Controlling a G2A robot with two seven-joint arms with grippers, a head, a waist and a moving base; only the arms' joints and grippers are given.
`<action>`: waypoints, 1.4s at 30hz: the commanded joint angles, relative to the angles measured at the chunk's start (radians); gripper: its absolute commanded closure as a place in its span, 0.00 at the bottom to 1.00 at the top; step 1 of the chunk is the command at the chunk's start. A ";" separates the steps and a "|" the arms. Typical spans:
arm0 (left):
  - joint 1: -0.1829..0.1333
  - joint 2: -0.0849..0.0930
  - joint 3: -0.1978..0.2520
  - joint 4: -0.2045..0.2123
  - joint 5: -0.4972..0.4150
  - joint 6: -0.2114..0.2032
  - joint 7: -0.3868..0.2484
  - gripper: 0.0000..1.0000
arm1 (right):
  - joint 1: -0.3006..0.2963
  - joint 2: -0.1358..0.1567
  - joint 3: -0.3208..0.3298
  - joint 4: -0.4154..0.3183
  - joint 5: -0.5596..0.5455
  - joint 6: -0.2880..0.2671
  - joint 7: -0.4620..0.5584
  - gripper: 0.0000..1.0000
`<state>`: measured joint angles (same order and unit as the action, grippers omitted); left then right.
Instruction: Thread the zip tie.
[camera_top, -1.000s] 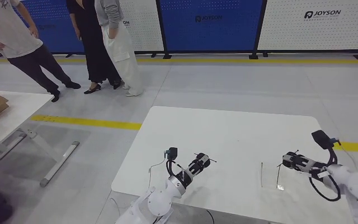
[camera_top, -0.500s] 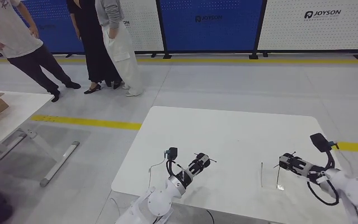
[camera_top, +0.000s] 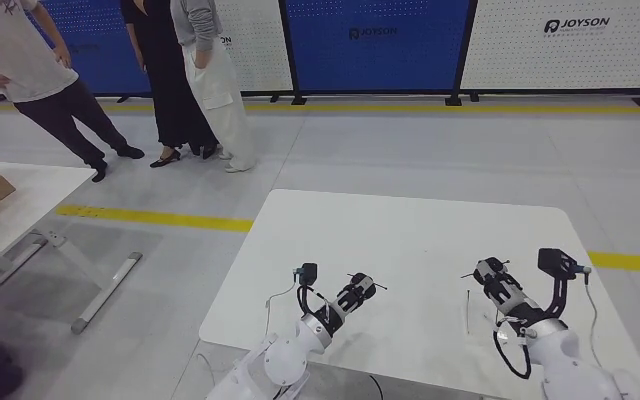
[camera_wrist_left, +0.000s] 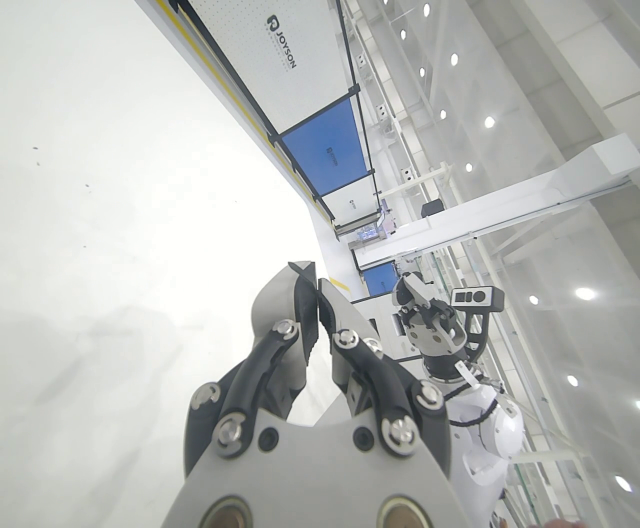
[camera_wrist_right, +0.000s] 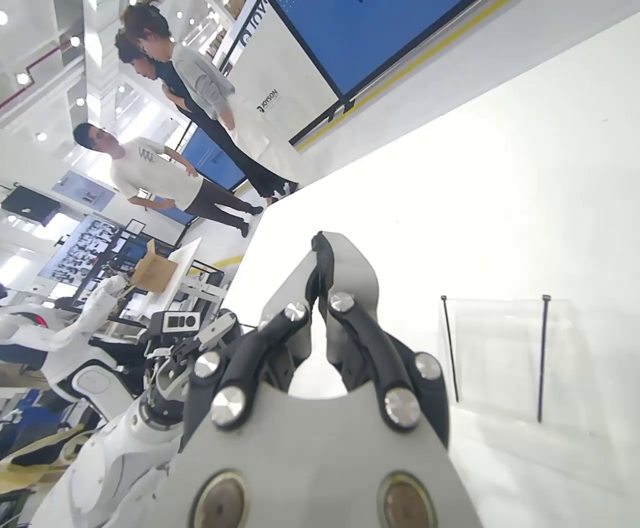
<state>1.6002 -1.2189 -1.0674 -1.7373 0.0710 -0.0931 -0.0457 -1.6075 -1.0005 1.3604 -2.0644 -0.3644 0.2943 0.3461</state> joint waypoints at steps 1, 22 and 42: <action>0.000 0.000 0.000 0.000 0.000 0.000 0.000 1.00 | 0.000 0.000 0.001 0.000 0.001 -0.001 0.001 1.00; -0.063 -0.024 0.085 0.073 -0.047 0.015 0.024 1.00 | -0.004 -0.002 0.010 0.008 0.042 -0.025 -0.004 1.00; -0.063 -0.024 0.085 0.073 -0.047 0.015 0.024 1.00 | -0.056 -0.010 0.029 0.156 0.164 -0.245 0.040 1.00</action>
<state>1.5376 -1.2430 -0.9820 -1.6647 0.0241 -0.0786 -0.0220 -1.6630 -1.0102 1.3899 -1.9083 -0.2002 0.0494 0.3857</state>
